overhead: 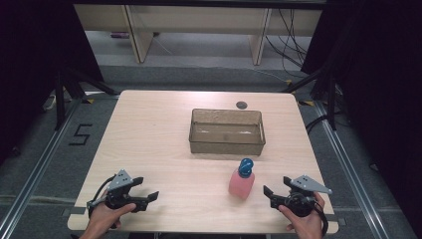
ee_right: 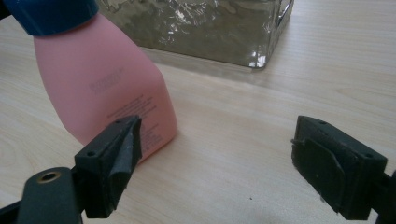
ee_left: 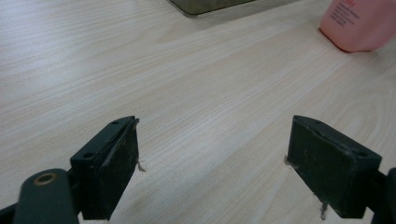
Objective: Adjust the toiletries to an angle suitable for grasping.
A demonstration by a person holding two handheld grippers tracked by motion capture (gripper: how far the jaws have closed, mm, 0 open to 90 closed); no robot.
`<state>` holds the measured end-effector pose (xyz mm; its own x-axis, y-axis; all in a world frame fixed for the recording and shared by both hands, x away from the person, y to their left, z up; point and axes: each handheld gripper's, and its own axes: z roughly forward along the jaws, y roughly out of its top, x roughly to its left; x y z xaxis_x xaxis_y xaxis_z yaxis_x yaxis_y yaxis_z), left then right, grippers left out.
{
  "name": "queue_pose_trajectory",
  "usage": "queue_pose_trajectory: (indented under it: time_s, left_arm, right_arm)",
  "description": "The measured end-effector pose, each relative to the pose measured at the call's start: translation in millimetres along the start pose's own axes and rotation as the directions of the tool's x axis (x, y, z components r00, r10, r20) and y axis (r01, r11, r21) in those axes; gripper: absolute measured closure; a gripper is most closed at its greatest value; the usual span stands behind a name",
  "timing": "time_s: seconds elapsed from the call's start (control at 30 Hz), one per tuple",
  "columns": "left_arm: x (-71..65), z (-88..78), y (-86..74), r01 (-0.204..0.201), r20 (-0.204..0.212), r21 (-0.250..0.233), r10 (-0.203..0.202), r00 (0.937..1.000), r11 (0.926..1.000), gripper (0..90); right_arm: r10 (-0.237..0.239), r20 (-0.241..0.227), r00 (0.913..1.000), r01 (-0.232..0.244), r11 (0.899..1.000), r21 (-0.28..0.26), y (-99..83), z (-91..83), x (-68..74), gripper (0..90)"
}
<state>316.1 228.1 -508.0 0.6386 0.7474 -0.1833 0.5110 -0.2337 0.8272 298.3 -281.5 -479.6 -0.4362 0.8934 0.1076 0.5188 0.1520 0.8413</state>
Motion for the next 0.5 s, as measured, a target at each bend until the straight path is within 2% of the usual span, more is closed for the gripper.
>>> queue_pose_trajectory:
  time_s: [0.13,0.2,0.27,0.3,0.33,0.37,0.4,0.5]
  left_arm:
    - [0.3,-0.3,0.1,-0.001,0.001,0.002,0.001,1.0000,1.0000,15.9]
    - [0.2,-0.2,0.1,-0.001,0.000,0.001,0.001,1.0000,1.0000,15.9]
    - [0.3,-0.4,0.2,-0.002,0.000,0.004,0.002,1.0000,1.0000,15.9]
    - [0.4,-0.4,0.3,-0.003,-0.001,0.003,0.003,1.0000,1.0000,15.9]
    - [0.5,-0.4,0.2,-0.002,-0.001,0.003,0.002,1.0000,1.0000,15.9]
    - [0.5,-0.5,0.3,-0.002,-0.001,0.003,0.002,1.0000,1.0000,15.9]
    - [0.6,-0.5,0.2,-0.002,-0.001,0.002,0.002,1.0000,1.0000,15.9]
    - [0.5,-0.6,0.3,-0.001,-0.001,0.002,0.001,1.0000,1.0000,15.9]
  right_arm:
    - [0.020,-0.009,0.9998,-0.020,1.000,0.001,0.6,0.3,2.0,17.4]
    - [0.022,-0.021,0.9995,-0.023,1.000,-0.016,1.6,-1.1,2.7,17.6]
    - [0.032,-0.012,0.9994,-0.032,0.999,-0.012,1.5,-1.6,3.6,17.7]
    - [0.015,-0.010,0.9998,-0.015,1.000,-0.021,1.8,-1.5,2.2,17.7]
    - [0.061,-0.017,0.9980,-0.061,0.998,-0.007,2.2,-4.0,6.1,17.7]
    - [0.054,-0.025,0.9982,-0.054,0.998,-0.012,3.0,-4.7,6.5,17.8]
    - [0.008,-0.016,0.9998,-0.008,1.000,-0.027,3.4,-3.9,3.7,17.8]
    - [0.016,-0.023,0.9996,-0.017,0.999,-0.032,4.2,-4.8,5.7,17.8]
